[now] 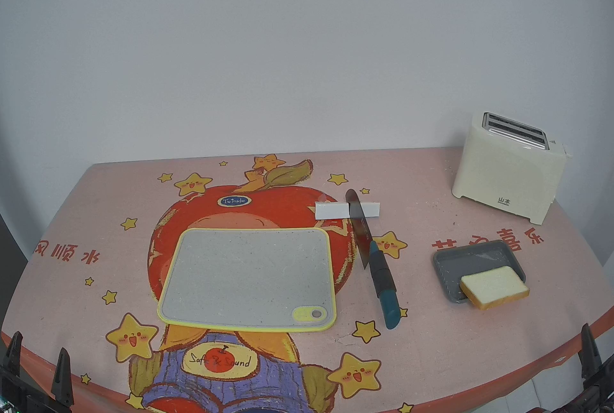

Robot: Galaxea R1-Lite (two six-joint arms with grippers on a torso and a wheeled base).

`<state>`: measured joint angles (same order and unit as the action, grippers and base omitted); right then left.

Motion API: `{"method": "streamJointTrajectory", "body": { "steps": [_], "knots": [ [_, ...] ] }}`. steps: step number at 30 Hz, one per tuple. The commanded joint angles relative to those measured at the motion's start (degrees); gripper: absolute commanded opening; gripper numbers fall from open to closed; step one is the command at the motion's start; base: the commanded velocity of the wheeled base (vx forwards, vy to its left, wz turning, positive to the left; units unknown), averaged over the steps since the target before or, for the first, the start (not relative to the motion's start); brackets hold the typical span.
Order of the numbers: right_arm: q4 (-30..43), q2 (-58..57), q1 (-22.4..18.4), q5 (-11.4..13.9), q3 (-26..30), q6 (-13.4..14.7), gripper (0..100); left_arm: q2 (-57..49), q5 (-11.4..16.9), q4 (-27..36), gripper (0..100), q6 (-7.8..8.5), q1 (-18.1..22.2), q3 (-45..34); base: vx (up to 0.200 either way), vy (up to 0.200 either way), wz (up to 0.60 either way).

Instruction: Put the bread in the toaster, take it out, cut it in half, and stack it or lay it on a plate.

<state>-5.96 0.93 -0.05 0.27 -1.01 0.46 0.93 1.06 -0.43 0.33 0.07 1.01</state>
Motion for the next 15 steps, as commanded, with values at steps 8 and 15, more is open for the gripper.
{"method": "streamJointTrajectory", "body": {
  "steps": [8,15],
  "knots": [
    [1.4,-0.4,0.0,0.3,0.8,-0.1,100,-0.3,0.0,0.0,100,0.02,0.0,-1.0,0.0,0.0,0.0],
    [1.6,0.2,0.5,2.7,-2.9,3.9,100,-0.4,0.0,0.0,100,0.02,0.0,-1.0,0.0,0.0,0.0]
  ]
}}
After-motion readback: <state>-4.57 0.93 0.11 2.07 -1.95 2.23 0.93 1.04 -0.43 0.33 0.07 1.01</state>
